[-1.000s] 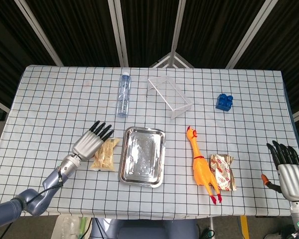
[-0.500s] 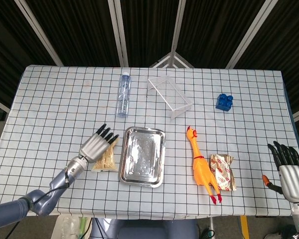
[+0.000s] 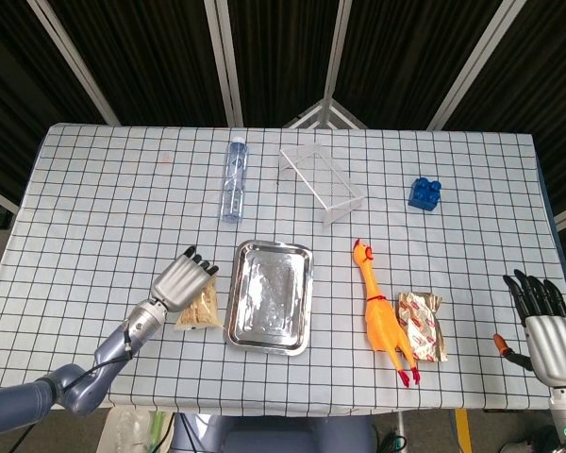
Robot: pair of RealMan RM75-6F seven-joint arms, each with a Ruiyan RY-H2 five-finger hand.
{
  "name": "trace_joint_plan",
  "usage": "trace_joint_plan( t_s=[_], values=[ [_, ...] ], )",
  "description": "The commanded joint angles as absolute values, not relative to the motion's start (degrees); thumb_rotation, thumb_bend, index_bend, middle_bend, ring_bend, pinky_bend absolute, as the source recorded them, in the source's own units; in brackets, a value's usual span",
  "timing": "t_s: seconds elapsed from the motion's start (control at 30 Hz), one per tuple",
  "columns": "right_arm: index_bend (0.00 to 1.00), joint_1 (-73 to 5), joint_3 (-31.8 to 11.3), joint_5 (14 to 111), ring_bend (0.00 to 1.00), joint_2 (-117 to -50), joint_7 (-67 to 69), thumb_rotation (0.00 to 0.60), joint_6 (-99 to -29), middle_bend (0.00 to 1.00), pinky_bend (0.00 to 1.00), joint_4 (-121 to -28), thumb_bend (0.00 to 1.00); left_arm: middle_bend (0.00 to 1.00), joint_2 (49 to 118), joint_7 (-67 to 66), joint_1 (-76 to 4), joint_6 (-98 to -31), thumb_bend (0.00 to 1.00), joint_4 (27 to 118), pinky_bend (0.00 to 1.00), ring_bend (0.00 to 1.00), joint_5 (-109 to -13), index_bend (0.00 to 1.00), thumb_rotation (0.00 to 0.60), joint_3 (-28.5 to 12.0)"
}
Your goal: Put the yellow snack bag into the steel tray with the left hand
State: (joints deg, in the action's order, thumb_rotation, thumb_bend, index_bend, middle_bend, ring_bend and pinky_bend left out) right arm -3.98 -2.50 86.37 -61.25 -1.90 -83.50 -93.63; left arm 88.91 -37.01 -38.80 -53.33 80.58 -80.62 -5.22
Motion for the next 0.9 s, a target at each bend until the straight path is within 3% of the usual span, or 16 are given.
trace_joint_plan(
  t_s=[0.03,0.17,0.3,0.5,0.77,0.83,0.9],
  values=[
    [0.0,-4.03,-2.48,86.34,0.0,-61.3,-2.0,0.6,-83.38,0.0,0.0,-93.68,0.33,0.51,86.74,-35.38,-38.06,-56.21,0.07,83.9,0.24,0.39,-82.33,0.32,0.6,-5.07],
    [0.0,-4.08,-2.3,86.53,0.0,-61.26,-1.98,0.6,-83.18,0.0,0.0,-93.96,0.33,0.5,83.6,-29.48,-37.91,-59.57,0.07,87.98,0.24,0.39,-84.84,0.32,0.6,-6.32],
    [0.0,-4.35,-2.21,86.53,0.0,-61.04,-1.46,0.6,-82.56,0.0,0.0,-93.82,0.33,0.5,82.76,-26.78,-39.86,-58.86,0.07,89.2,0.24,0.39,-83.52,0.31,0.6,-9.23],
    [0.0,-4.98,-2.21,86.15,0.0,-60.43,0.66,0.6,-81.07,0.0,0.0,-93.17,0.33,0.47,93.07,-29.22,-46.53,-53.89,0.07,80.55,0.24,0.38,-80.62,0.3,0.6,-12.05],
    [0.0,-4.94,-2.1,86.25,0.0,-59.46,4.05,0.6,-80.88,0.0,0.0,-92.29,0.33,0.44,106.18,-30.59,-52.24,-51.15,0.07,65.75,0.22,0.37,-81.51,0.25,0.6,-10.95],
    [0.0,-4.87,-2.06,86.28,0.0,-59.31,4.39,0.6,-80.99,0.0,0.0,-92.15,0.33,0.39,108.48,-31.65,-53.11,-51.02,0.06,62.65,0.19,0.32,-81.78,0.21,0.6,-10.62],
    [0.0,-4.68,-1.82,86.6,0.0,-59.15,4.67,0.6,-81.2,0.0,0.0,-92.11,0.33,0.26,110.83,-33.18,-53.67,-50.95,0.05,59.57,0.12,0.18,-81.38,0.1,0.6,-10.51]
  ],
)
